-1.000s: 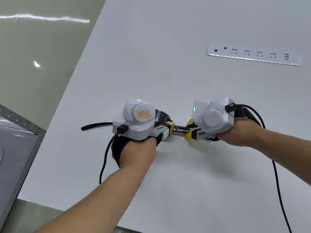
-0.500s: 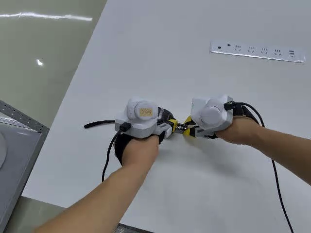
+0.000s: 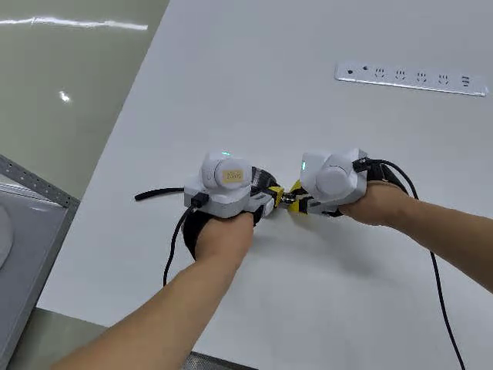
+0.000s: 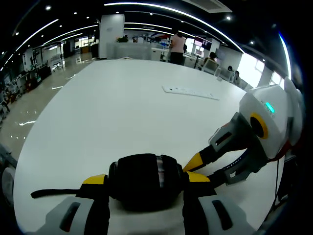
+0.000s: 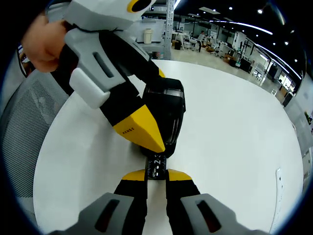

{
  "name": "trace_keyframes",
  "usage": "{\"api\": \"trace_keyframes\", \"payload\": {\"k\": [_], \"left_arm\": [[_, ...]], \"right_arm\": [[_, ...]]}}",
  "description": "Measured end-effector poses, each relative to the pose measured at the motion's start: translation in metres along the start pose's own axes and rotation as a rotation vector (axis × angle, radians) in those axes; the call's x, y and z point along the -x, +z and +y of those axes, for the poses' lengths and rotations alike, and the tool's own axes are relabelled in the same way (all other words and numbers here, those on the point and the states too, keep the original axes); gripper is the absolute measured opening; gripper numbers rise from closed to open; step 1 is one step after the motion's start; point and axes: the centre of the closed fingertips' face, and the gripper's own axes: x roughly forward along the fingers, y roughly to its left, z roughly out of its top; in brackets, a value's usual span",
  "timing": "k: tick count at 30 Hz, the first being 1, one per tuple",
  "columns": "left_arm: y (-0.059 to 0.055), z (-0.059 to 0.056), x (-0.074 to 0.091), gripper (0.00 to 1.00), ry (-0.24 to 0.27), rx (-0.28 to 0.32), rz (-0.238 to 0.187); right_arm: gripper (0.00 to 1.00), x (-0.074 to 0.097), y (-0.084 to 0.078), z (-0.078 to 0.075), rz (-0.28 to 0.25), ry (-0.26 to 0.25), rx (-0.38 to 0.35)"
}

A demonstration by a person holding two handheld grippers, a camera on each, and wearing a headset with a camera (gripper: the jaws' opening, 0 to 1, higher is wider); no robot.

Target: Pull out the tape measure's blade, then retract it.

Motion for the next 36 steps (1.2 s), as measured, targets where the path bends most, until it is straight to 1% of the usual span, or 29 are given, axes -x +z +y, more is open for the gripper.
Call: {"api": "trace_keyframes", "payload": {"k": [9, 13, 19, 29, 36], "left_arm": [[0.0, -0.001, 0.002, 0.56, 0.006, -0.016, -0.013], [0.0, -0.001, 0.002, 0.56, 0.006, -0.016, -0.017], [0.0, -0.001, 0.002, 0.56, 0.006, -0.014, -0.019], [0.001, -0.001, 0.002, 0.56, 0.002, -0.01, -0.015], [0.001, -0.001, 0.002, 0.56, 0.002, -0.009, -0.015]], "right_arm": [[0.13, -0.001, 0.003, 0.001, -0.019, 0.004, -0.02], [0.13, -0.003, 0.006, 0.001, -0.022, 0.006, -0.016], [0.13, -0.004, 0.007, 0.001, -0.022, 0.006, -0.016], [0.14, -0.007, 0.012, 0.001, -0.021, 0.01, 0.004], [0.14, -0.007, 0.012, 0.0, -0.013, 0.01, 0.003]]}}
